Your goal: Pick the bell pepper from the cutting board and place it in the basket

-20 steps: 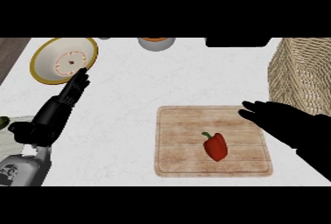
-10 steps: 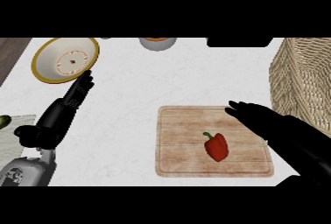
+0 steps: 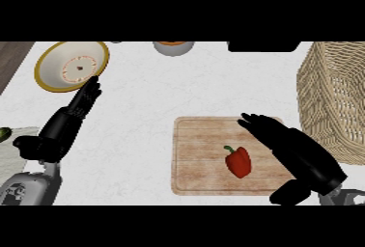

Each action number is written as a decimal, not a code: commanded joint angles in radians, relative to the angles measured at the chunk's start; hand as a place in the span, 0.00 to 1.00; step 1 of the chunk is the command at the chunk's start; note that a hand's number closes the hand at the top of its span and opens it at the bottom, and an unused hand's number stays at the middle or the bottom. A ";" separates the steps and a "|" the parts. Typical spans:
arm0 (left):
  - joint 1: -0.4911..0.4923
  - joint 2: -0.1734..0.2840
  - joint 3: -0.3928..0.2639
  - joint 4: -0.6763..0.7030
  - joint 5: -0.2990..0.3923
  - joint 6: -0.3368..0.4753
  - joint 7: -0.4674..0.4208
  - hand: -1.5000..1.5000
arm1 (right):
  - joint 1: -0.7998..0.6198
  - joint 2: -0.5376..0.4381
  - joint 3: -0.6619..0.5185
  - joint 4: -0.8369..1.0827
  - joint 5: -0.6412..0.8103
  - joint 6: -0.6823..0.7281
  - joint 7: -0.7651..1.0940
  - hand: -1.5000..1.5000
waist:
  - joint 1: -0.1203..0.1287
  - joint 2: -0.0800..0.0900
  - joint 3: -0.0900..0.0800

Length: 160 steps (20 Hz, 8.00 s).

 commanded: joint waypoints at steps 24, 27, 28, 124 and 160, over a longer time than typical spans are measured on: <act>0.040 -0.086 0.116 -0.043 -0.101 -0.119 0.031 0.50 | 0.077 0.188 0.025 0.057 0.288 0.020 -0.112 0.00 | -0.001 -0.001 0.000; -0.041 -0.112 0.109 0.061 -0.140 -0.101 -0.007 0.50 | 0.002 0.227 0.036 0.238 0.343 -0.068 -0.183 0.00 | 0.000 0.000 0.000; -0.028 -0.109 0.115 -0.038 -0.112 -0.110 0.081 0.50 | 0.017 0.253 0.059 0.197 0.359 -0.049 -0.139 0.00 | 0.001 -0.001 0.000; 0.030 -0.172 0.159 -0.013 -0.204 -0.179 -0.033 0.50 | -0.422 0.096 -0.827 0.093 -0.088 -0.300 0.342 1.00 | 0.005 0.002 -0.001; 0.016 -0.191 0.165 -0.054 -0.192 -0.188 0.043 0.50 | -0.625 -0.196 -0.932 1.156 -0.285 -0.628 -0.493 0.00 | 0.012 0.002 0.000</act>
